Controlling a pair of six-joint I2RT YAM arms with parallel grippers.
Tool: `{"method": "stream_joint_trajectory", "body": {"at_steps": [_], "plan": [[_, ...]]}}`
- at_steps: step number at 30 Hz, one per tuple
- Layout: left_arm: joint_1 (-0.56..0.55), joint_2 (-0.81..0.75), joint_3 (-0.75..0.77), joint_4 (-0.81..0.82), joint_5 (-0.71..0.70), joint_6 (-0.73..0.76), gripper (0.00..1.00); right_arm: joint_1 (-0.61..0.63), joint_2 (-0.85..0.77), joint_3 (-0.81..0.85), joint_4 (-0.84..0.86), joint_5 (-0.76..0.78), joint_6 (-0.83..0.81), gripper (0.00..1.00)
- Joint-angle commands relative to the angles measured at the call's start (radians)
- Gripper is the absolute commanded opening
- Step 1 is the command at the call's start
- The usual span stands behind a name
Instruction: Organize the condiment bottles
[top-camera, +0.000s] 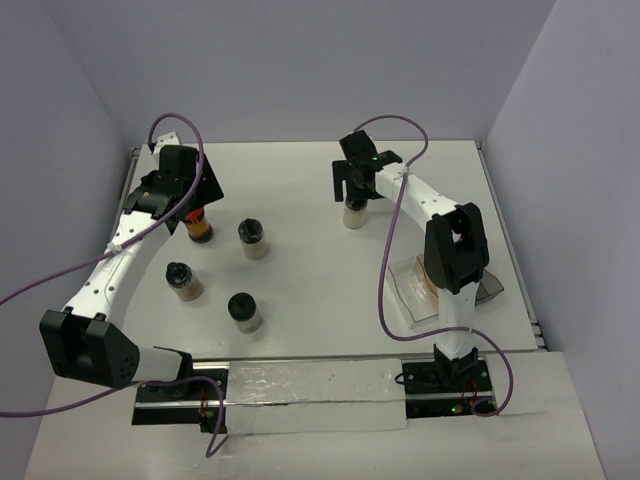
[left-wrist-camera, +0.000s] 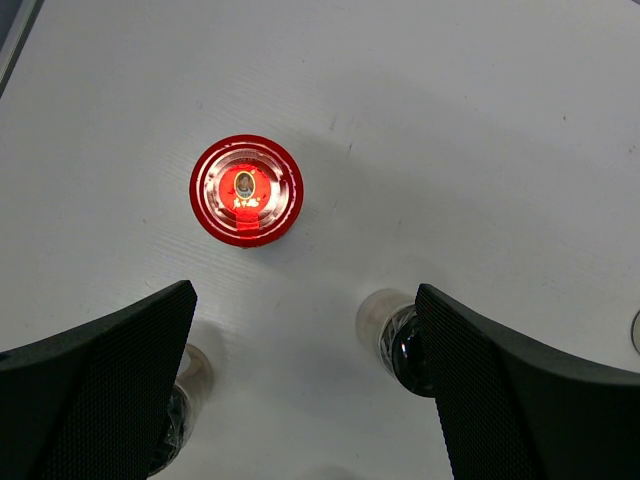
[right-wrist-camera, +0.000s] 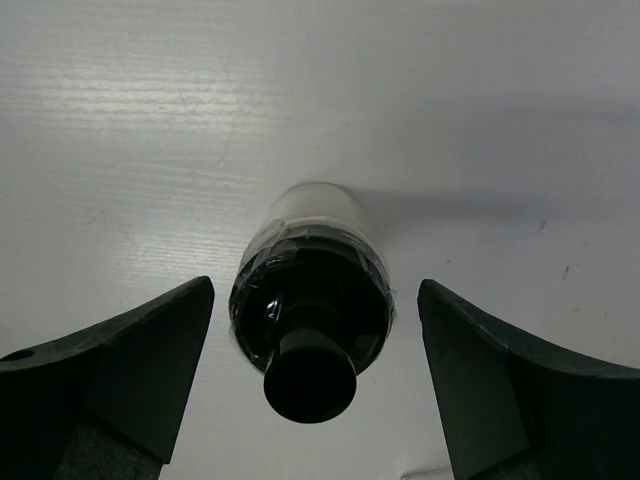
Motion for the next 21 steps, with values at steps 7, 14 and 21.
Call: {"method": "stream_joint_trajectory", "body": {"at_steps": [7, 14, 21], "plan": [[-0.004, -0.014, 0.001, -0.001, -0.013, 0.014, 1.00, -0.003, 0.015, 0.019, 0.018, -0.008, -0.001, 0.66], [-0.004, -0.015, 0.002, 0.000, -0.012, 0.012, 1.00, -0.006, -0.064, 0.038, -0.004, -0.016, -0.001, 0.42], [-0.004, -0.032, -0.004, 0.001, -0.016, 0.016, 0.99, -0.046, -0.261, 0.023, -0.051, -0.007, -0.001, 0.38]]}}
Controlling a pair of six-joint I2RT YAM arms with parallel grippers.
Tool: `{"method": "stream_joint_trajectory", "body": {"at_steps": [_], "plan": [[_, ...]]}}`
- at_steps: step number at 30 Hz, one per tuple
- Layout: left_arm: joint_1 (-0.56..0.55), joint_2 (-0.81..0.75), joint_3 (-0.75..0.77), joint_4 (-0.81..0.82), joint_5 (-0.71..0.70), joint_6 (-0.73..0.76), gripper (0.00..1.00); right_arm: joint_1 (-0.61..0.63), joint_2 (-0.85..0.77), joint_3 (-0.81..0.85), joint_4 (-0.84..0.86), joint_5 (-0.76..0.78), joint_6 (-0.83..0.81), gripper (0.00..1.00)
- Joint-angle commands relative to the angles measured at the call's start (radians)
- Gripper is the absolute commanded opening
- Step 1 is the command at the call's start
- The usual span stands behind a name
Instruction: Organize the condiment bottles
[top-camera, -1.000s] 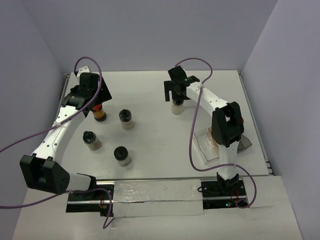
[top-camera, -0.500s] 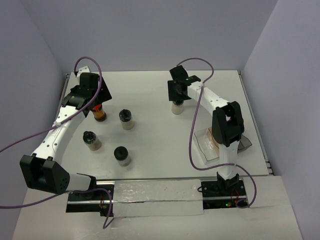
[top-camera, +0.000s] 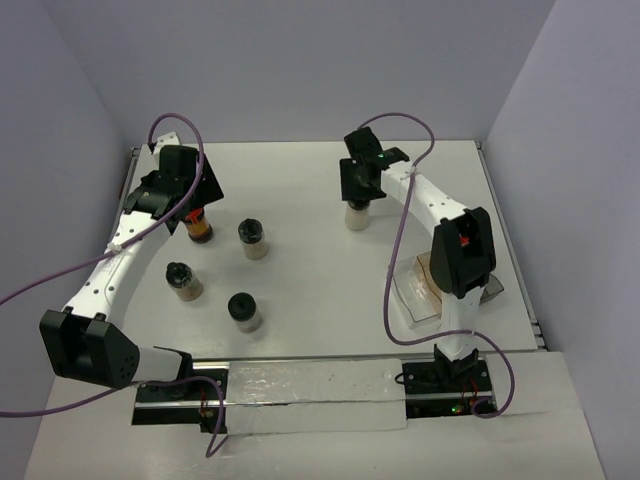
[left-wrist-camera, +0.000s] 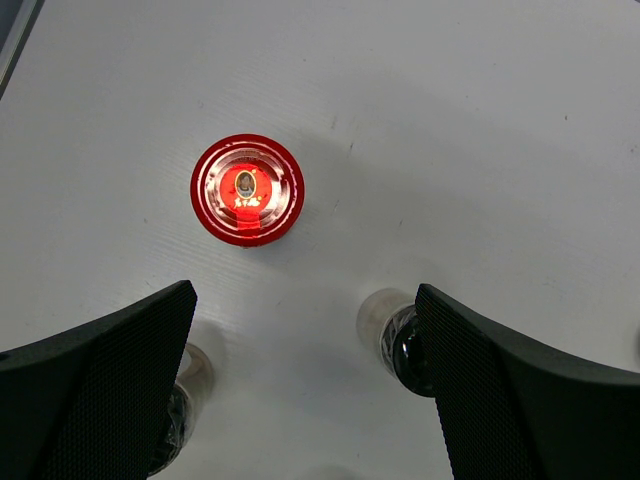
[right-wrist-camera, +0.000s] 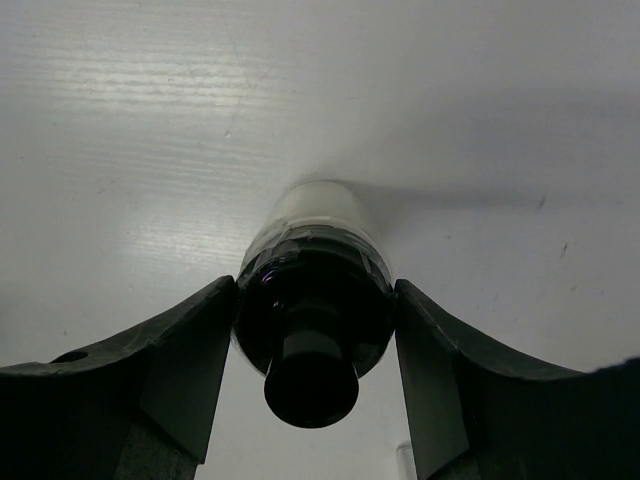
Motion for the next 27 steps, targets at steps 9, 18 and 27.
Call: {"method": "stream_joint_trajectory", "body": {"at_steps": [9, 18, 27], "plan": [[-0.004, -0.021, -0.009, 0.020, -0.001, 0.020, 0.99, -0.224, -0.623, -0.340, -0.008, 0.019, -0.001, 0.37], [-0.004, -0.006, -0.009, 0.027, 0.011, 0.017, 0.99, -0.351, -0.890, -0.605, -0.037, 0.074, -0.001, 0.37], [-0.004, -0.006, -0.004, 0.021, 0.009, 0.016, 1.00, -0.385, -0.927, -0.746, -0.007, 0.067, -0.001, 0.37]]}}
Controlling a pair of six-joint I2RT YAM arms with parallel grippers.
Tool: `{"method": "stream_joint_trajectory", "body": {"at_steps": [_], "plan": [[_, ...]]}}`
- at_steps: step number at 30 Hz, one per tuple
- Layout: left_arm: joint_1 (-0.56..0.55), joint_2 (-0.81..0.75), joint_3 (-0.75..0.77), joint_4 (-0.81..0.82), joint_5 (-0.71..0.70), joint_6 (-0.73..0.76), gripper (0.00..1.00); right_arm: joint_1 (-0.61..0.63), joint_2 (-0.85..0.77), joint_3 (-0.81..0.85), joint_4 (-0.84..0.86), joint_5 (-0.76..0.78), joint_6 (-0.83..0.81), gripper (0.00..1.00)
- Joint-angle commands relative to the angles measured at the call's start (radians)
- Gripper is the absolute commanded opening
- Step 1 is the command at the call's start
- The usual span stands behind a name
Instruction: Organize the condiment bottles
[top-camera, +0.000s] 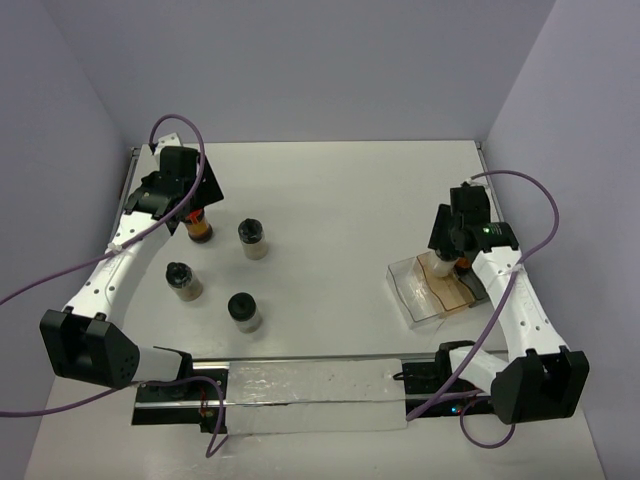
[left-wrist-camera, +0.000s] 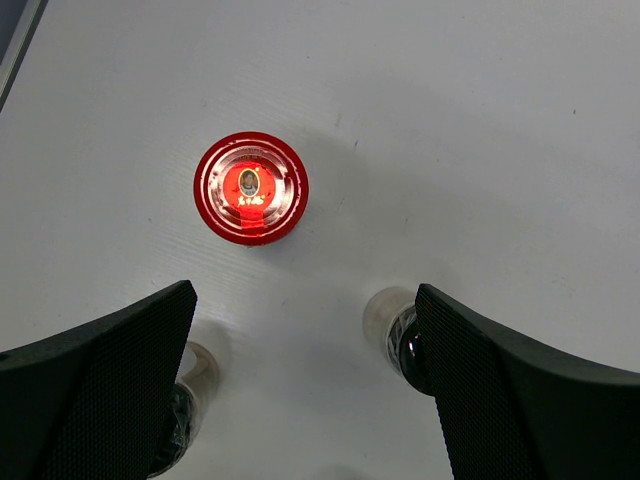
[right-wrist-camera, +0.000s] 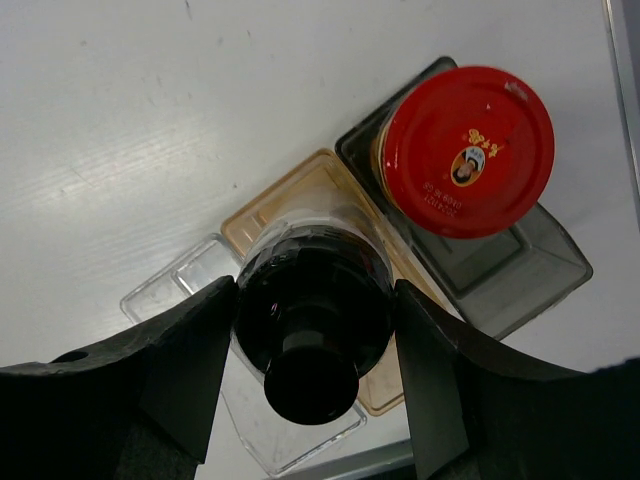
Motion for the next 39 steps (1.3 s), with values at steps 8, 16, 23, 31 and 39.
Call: {"method": "stream_joint_trajectory", "body": {"at_steps": [8, 16, 23, 31, 39], "plan": [[-0.004, -0.001, 0.008, 0.018, 0.022, -0.008, 1.00, -0.020, -0.019, -0.068, 0.113, 0.016, 0.001, 0.37], [-0.004, 0.004, 0.003, 0.018, 0.032, -0.015, 1.00, -0.022, 0.012, -0.111, 0.166, -0.021, 0.001, 0.37], [-0.004, 0.005, 0.006, 0.022, 0.036, -0.021, 0.99, -0.022, 0.053, -0.131, 0.194, -0.024, 0.001, 0.43], [-0.004, -0.004, -0.018, 0.025, 0.042, -0.029, 1.00, -0.022, 0.051, -0.139, 0.195, -0.027, 0.001, 0.85], [-0.004, -0.055, -0.057, 0.027, 0.024, -0.046, 1.00, -0.013, -0.035, -0.020, 0.117, -0.055, 0.001, 0.94]]}}
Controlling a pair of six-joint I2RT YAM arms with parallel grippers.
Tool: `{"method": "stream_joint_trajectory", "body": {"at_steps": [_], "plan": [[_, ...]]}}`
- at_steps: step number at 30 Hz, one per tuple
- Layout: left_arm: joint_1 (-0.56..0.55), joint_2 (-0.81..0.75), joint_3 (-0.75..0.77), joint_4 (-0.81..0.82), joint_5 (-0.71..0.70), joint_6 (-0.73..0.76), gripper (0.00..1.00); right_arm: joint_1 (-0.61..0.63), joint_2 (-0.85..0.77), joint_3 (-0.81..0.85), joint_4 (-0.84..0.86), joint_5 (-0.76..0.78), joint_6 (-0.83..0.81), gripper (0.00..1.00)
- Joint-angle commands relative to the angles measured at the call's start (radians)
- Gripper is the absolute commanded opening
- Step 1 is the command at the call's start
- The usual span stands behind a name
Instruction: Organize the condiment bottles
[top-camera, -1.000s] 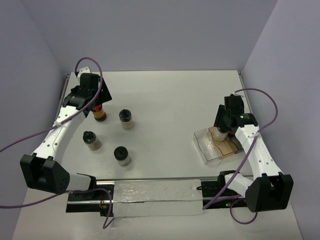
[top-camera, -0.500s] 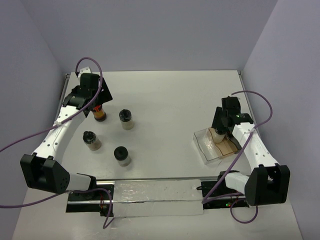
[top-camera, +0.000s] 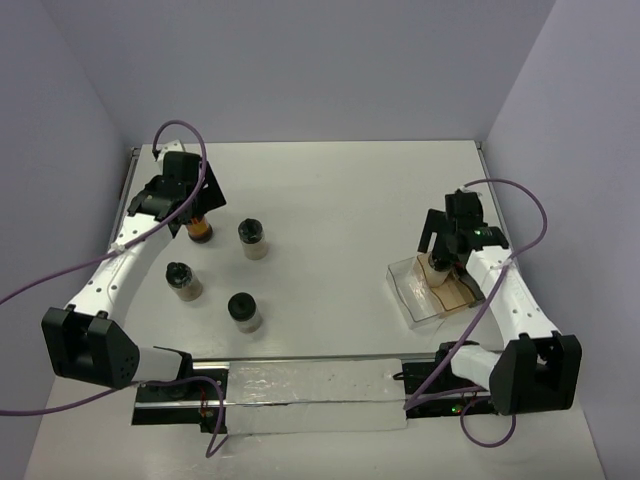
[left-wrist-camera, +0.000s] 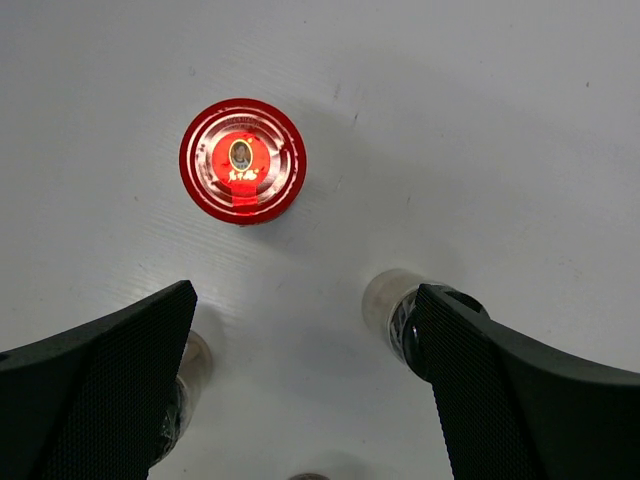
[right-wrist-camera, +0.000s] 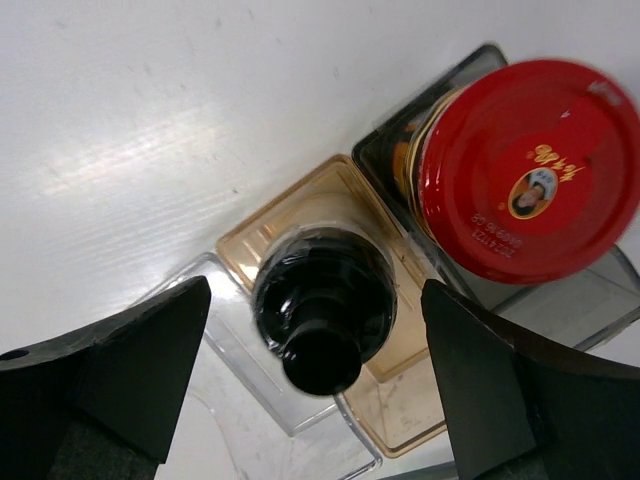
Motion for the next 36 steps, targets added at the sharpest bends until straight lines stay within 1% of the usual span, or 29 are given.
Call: {"method": "stream_joint_trajectory", "body": {"at_steps": [1, 5, 8, 14, 20, 24, 28, 31, 36], "plan": [[-0.003, -0.063, -0.021, 0.023, -0.008, -0.023, 1.00, 0.008, -0.082, 0.131, -0.014, -0.018, -0.001, 0.94], [-0.003, -0.102, -0.034, -0.020, -0.029, -0.065, 0.99, 0.126, -0.073, 0.238, -0.036, -0.005, -0.001, 0.95], [-0.003, -0.117, -0.030, -0.076, -0.054, -0.097, 1.00, 0.286, -0.029, 0.336, -0.045, 0.021, -0.001, 0.96], [-0.003, -0.177, -0.042, -0.136, -0.071, -0.120, 0.99, 0.487, 0.080, 0.384, 0.039, 0.007, -0.001, 0.96], [-0.003, -0.235, -0.086, -0.150, -0.078, -0.138, 0.99, 0.647, 0.212, 0.433, 0.105, -0.019, -0.001, 0.96], [0.001, -0.256, -0.108, -0.162, -0.095, -0.148, 0.99, 0.764, 0.303, 0.488, 0.112, -0.018, -0.001, 0.96], [0.067, -0.263, -0.106, -0.159, -0.031, -0.145, 1.00, 0.870, 0.369, 0.535, 0.132, -0.050, -0.001, 0.97], [0.109, -0.265, -0.097, -0.166, -0.027, -0.128, 0.99, 0.934, 0.407, 0.576, 0.137, -0.098, -0.001, 0.97], [0.140, -0.261, -0.067, -0.196, -0.045, -0.119, 0.99, 1.017, 0.478, 0.632, 0.149, -0.142, -0.001, 0.98]]}}
